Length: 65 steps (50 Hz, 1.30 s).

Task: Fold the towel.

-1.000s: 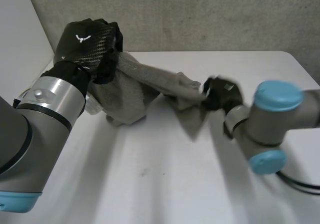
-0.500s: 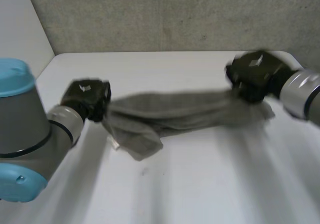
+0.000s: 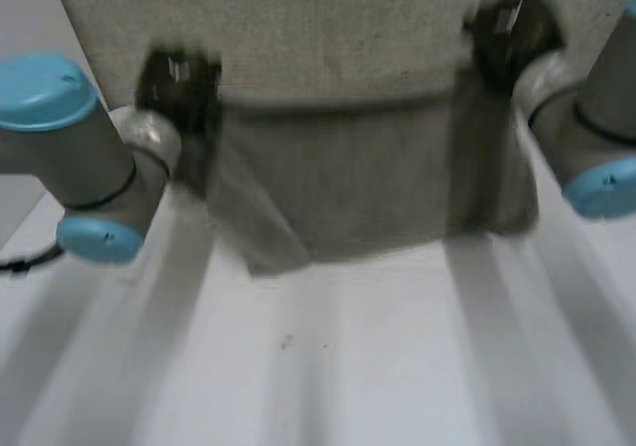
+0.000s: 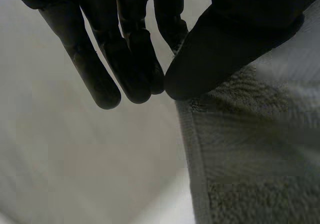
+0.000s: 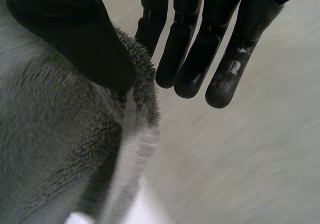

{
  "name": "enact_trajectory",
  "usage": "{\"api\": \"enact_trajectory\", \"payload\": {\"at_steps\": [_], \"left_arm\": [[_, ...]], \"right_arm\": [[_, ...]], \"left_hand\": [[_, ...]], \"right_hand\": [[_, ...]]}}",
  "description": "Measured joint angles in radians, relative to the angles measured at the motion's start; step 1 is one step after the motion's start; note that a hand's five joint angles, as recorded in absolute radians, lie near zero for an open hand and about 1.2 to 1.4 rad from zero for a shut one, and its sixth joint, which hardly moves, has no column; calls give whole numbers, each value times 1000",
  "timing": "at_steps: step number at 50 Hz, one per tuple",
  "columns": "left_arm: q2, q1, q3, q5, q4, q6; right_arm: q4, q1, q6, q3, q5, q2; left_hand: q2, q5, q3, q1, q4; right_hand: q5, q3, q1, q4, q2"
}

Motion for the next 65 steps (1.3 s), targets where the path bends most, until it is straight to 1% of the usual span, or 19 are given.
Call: {"api": "enact_trajectory", "payload": {"at_steps": [1,2,4,5,7,11,15,16,21,24,36,37,40,42,43,44,51,54,65], "left_arm": [[22,0,9,35,140,1],[22,0,9,35,140,1],[62,-1,2,84,368,-3],[73,-1,-5,94,424,-5],[94,0,-27,106,519,-11],[113,2,-83,95,570,-18],[117,6,-136,75,562,-19],[116,15,-194,57,537,-18],[110,35,-332,30,457,-13],[105,38,-373,25,427,-12],[14,-3,-522,18,141,-9],[15,-6,-524,17,127,-9],[32,-14,-528,5,76,-10],[44,-15,-530,-3,62,-10],[63,-16,-533,-18,45,-10],[77,-16,-536,-29,35,-10],[161,-9,-554,-82,2,-17],[186,-4,-561,-89,-1,-21],[202,12,-570,-88,2,-33]], "right_arm": [[-137,-1,43,4,3,-39],[-137,-1,43,4,3,-39],[-350,-4,94,44,7,-113],[-397,-5,104,59,7,-133],[-468,-6,115,95,4,-168],[-470,-5,117,147,-18,-196],[-409,-6,112,180,-46,-197],[-327,-8,107,214,-78,-186],[-181,-12,92,290,-132,-132],[-147,-13,85,316,-144,-107],[18,-13,52,440,-157,162],[26,-15,54,440,-157,165],[55,-26,72,445,-158,154],[61,-34,83,449,-158,141],[65,-46,104,455,-159,121],[66,-59,127,463,-160,100],[59,-150,316,516,-200,-7],[57,-198,375,549,-249,-38],[18,-284,384,631,-349,-19]], "left_hand": [[0,0,0,0,0],[0,0,0,0,0],[0,0,0,0,0],[0,0,0,0,0],[0,1,0,0,0],[0,1,0,0,0],[0,1,0,0,0],[0,1,0,0,0],[0,1,0,0,0],[0,1,0,0,0],[1,1,0,0,0],[1,1,0,0,0],[1,1,0,0,0],[1,1,0,0,0],[1,1,0,0,0],[1,1,0,0,0],[1,1,0,0,0],[1,1,0,0,0],[1,1,0,0,0]], "right_hand": [[0,0,0,0,0],[0,0,0,0,0],[1,0,0,0,0],[3,0,0,0,0],[5,0,0,0,0],[7,0,0,0,0],[8,0,0,0,0],[8,0,0,0,0],[8,0,0,0,0],[8,0,0,0,0],[8,0,0,0,0],[7,-8,0,-9,-4],[-327,-386,-281,-391,-369],[-415,-468,-343,-476,-465],[-588,-625,-470,-641,-617],[-633,-670,-499,-680,-654],[-693,-730,-539,-737,-705],[-693,-730,-539,-737,-705],[-693,-730,-539,-737,-705]]}}
